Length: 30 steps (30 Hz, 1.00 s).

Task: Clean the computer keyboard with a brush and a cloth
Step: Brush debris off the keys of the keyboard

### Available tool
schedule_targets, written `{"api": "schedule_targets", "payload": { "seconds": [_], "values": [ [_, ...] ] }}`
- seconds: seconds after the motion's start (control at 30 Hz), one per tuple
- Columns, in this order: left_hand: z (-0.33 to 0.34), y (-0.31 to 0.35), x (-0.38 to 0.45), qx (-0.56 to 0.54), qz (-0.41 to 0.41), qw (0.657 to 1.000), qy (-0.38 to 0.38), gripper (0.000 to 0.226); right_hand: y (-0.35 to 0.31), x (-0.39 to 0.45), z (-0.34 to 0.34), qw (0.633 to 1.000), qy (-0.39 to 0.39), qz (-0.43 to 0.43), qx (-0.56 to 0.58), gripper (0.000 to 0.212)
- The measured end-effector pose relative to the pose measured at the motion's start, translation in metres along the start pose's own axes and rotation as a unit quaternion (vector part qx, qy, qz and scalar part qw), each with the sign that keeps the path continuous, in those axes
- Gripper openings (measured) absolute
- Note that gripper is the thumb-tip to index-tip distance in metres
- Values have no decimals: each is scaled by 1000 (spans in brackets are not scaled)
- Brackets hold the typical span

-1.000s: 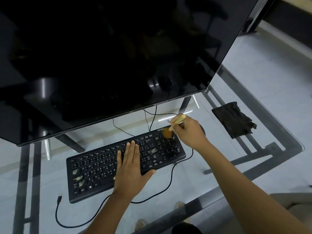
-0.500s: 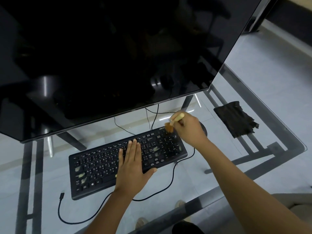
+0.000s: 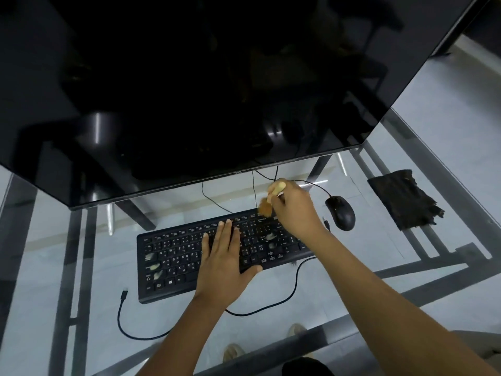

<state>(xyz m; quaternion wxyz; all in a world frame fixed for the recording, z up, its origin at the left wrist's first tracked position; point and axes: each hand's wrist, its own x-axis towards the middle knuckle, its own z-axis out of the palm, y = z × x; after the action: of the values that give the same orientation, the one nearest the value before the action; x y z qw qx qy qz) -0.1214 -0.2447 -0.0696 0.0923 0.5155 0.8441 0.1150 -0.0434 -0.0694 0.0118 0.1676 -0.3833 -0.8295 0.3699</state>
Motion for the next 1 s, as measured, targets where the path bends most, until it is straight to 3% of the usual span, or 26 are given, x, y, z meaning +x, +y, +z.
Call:
{"api": "schedule_targets", "payload": {
  "seconds": [0.07, 0.17, 0.2, 0.3, 0.33, 0.43, 0.47, 0.57, 0.6, 0.67, 0.73, 0.8, 0.87, 0.93, 1.0],
  "values": [
    [-1, -1, -1, 5, -2, 1000, 0, 97, -2, -1, 1, 999, 11, -8, 29, 10],
    [-3, -3, -3, 9, -5, 1000, -7, 96, -6, -6, 6, 991, -128, 14, 33, 9],
    [-3, -4, -5, 9, -7, 1000, -7, 96, -4, -7, 11, 992, -128, 0, 0, 9],
    [-6, -5, -8, 0, -13, 1000, -5, 96, -11, -8, 15, 997, 36, -62, -41, 10],
    [-6, -6, -8, -4, -16, 1000, -2, 96, -13, -8, 14, 996, 36, -75, -34, 10],
    [-3, -8, -8, -16, -20, 1000, 6, 97, -23, -12, 17, 989, -129, -69, -32, 9],
    [-2, -8, -9, -20, -22, 1000, 9, 98, -24, -15, 20, 985, -140, -81, -67, 10],
    [-3, -7, -10, -21, -26, 999, 11, 98, -26, -15, 23, 997, 5, -69, -34, 10],
    [-3, -7, -10, -27, -28, 999, 17, 97, -24, -14, 21, 998, 11, -61, 6, 9],
    [-4, -9, -11, -38, -31, 999, 24, 94, -25, -16, 19, 995, -79, -30, 55, 8],
    [-3, -10, -15, -29, -34, 999, 18, 93, -23, -21, 24, 990, -138, -41, -4, 8],
    [-3, -10, -19, -20, -39, 999, 23, 96, -19, -19, 27, 997, -39, -59, -43, 8],
    [-2, -13, -22, -14, -42, 998, 41, 95, -23, -18, 25, 998, 10, -54, 6, 6],
    [-1, -19, -27, -19, -45, 997, 61, 92, -28, -16, 26, 994, -84, -35, 59, 5],
    [-2, -26, -34, -23, -56, 995, 79, 89, -34, -20, 34, 985, -161, -56, -1, 6]
  ]
}}
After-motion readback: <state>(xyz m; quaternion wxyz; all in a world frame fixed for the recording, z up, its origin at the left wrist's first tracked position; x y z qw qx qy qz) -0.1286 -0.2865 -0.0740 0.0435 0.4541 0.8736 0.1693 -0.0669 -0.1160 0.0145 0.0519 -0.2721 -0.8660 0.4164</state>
